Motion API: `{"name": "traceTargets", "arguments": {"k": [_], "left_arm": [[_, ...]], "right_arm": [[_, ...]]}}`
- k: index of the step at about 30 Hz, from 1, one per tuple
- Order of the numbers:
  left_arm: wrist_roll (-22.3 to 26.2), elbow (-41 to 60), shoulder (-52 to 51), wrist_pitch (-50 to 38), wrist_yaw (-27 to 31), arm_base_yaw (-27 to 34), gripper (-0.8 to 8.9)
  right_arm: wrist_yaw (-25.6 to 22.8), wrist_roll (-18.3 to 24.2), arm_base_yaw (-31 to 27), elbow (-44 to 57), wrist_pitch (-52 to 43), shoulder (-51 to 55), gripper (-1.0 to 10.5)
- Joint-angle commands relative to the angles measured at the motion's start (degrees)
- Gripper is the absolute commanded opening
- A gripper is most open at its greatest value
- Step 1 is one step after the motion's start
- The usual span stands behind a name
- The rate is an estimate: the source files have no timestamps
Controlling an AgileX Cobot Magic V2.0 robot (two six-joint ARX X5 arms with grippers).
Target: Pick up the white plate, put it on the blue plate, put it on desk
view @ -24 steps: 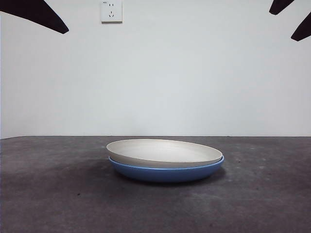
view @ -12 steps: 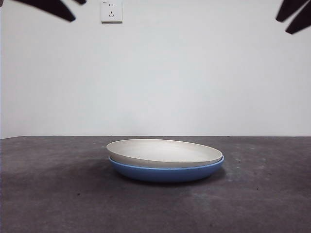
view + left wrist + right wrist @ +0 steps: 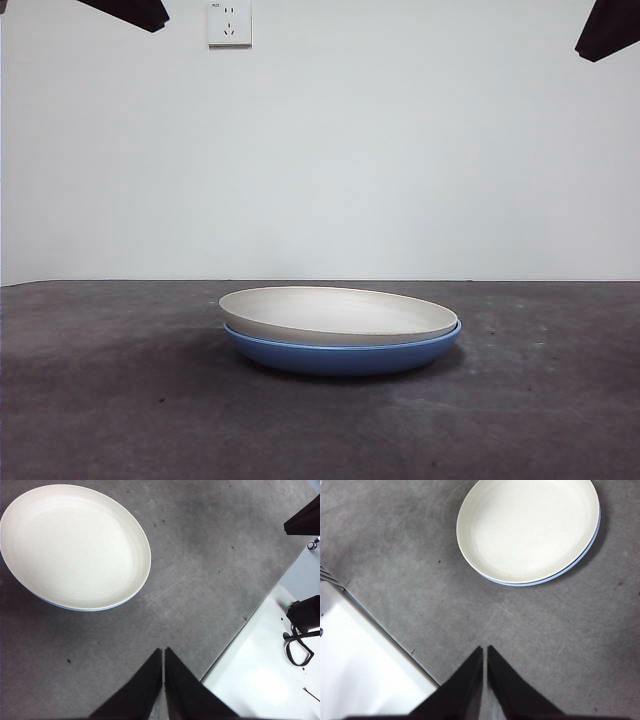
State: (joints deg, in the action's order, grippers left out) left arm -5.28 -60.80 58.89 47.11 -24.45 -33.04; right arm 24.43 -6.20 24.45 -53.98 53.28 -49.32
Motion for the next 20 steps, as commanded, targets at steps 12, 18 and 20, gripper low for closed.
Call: {"name": "traceTargets", "arguments": {"k": [12, 18, 20], "left_arm": [[0.1, -0.5, 0.3, -0.4, -0.5, -0.5, 0.09], [0.5, -0.5, -1.2, -0.3, -0.5, -0.3, 0.09], [5.0, -0.5, -3.0, -1.2, 0.3, 0.9, 0.09]], "right_arm": [[0.1, 0.7, 0.4, -1.2, -0.6, -0.4, 0.1], [0.1, 0.7, 0.4, -1.2, -0.6, -0.4, 0.1], [0.1, 0.7, 0.4, -1.2, -0.6, -0.4, 0.1]]}}
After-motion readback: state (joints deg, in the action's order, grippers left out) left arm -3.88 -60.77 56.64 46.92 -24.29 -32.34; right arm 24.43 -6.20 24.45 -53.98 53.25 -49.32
